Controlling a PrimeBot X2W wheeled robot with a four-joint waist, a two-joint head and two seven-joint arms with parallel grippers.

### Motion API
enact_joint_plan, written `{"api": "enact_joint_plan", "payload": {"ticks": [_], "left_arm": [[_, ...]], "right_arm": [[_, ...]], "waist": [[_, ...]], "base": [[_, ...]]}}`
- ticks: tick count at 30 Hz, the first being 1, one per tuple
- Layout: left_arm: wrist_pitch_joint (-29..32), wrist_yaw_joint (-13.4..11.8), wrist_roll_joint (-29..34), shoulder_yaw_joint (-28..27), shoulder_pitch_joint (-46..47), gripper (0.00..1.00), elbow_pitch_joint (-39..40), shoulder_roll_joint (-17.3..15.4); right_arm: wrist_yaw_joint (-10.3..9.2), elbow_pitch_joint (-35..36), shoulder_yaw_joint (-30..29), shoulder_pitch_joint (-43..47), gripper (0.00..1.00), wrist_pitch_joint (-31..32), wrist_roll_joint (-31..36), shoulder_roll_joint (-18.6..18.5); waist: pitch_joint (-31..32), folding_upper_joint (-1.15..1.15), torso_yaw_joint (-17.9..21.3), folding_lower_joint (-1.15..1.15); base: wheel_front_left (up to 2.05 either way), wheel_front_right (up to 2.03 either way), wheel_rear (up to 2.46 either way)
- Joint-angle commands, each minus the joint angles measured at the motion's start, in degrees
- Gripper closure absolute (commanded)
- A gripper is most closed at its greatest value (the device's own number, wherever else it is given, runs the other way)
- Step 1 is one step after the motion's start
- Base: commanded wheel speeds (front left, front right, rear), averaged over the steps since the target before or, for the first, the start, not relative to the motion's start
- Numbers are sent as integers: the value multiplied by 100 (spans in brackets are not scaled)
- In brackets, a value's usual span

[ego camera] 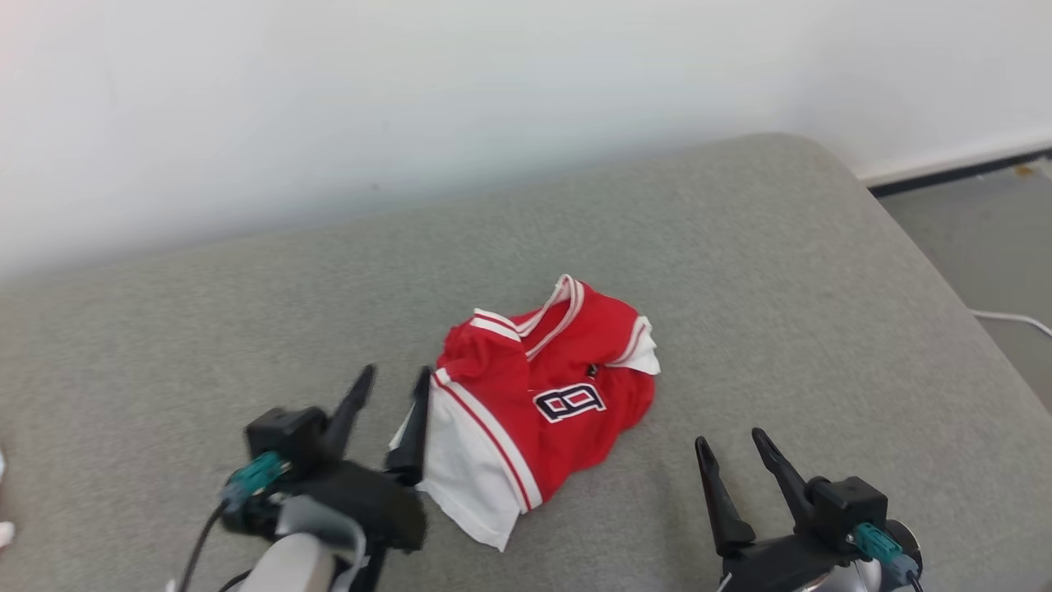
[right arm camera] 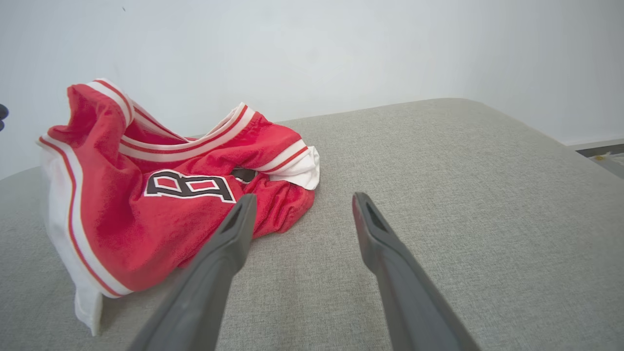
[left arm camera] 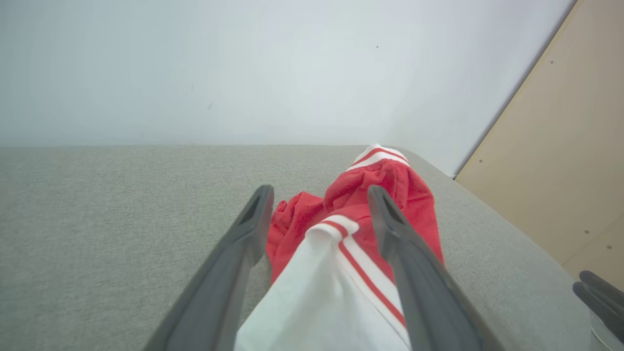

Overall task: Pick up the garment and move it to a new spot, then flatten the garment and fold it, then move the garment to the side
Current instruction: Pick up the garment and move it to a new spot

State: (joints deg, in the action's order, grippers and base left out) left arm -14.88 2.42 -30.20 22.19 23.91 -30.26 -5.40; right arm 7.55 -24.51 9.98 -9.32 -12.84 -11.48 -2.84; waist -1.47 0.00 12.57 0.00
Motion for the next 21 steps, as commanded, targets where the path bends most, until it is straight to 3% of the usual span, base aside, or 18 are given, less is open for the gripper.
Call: {"api": "enact_joint_plan", "payload": {"ticks": [1,8,11,21], "left_arm": [[-23,-51,66,-54,-140,0,36,-71],[-31,-400,658,-1086,-1397,0,1387,-343],[-33,-441,809,-1512,-1882,0,1748,-307],[-29,-256,1221,-2204,-3073,0,2625,1]], "right_arm": [[-12,19,-19,90,0,13,37,-8],[-12,245,-438,446,0,175,214,-6],[-12,324,-524,563,0,235,266,-8],[-12,499,-619,789,0,319,208,-7]], "waist": [[285,0,-313,0],[622,0,-812,0],[713,0,-914,0],[802,0,-1125,0]], "base": [[0,0,0],[0,0,0],[0,0,0],[0,0,0]]}}
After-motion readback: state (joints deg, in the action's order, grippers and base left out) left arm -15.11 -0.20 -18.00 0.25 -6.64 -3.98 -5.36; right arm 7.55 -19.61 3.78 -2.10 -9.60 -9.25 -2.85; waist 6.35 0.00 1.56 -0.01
